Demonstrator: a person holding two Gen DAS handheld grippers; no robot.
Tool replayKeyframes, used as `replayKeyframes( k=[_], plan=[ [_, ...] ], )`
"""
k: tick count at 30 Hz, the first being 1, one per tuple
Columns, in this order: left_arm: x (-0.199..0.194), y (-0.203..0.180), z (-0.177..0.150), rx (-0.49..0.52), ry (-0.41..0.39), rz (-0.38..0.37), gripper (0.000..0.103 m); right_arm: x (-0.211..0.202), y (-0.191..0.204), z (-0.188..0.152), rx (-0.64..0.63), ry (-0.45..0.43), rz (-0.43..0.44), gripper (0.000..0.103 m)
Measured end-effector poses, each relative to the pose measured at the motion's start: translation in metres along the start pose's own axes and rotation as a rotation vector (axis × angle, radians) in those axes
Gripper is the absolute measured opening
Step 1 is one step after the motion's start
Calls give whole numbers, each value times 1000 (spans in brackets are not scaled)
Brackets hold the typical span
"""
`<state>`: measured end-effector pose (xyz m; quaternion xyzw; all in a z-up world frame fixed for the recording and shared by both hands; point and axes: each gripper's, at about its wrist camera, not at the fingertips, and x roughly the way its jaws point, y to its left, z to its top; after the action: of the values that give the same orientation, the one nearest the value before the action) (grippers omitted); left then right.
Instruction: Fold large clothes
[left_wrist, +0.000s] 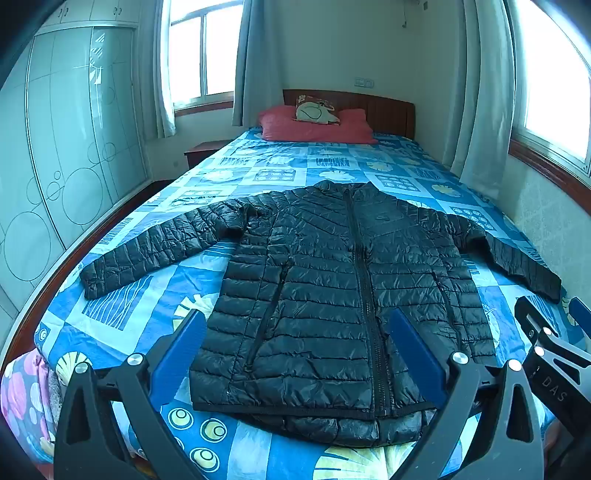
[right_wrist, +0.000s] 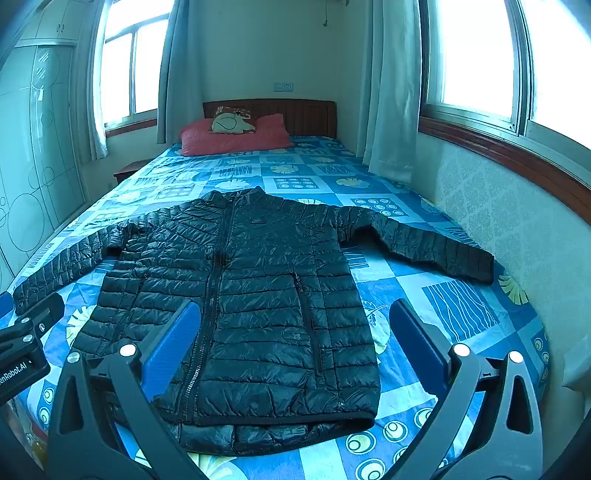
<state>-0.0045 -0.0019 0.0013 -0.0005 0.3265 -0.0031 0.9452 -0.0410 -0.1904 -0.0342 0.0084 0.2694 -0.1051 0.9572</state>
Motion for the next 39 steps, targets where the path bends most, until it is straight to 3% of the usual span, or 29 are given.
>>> replayKeyframes(
  k=[39],
  plan=[
    [0, 2, -2, -2, 3, -1, 98, 1, 2, -2, -9, 4, -5, 101]
  ],
)
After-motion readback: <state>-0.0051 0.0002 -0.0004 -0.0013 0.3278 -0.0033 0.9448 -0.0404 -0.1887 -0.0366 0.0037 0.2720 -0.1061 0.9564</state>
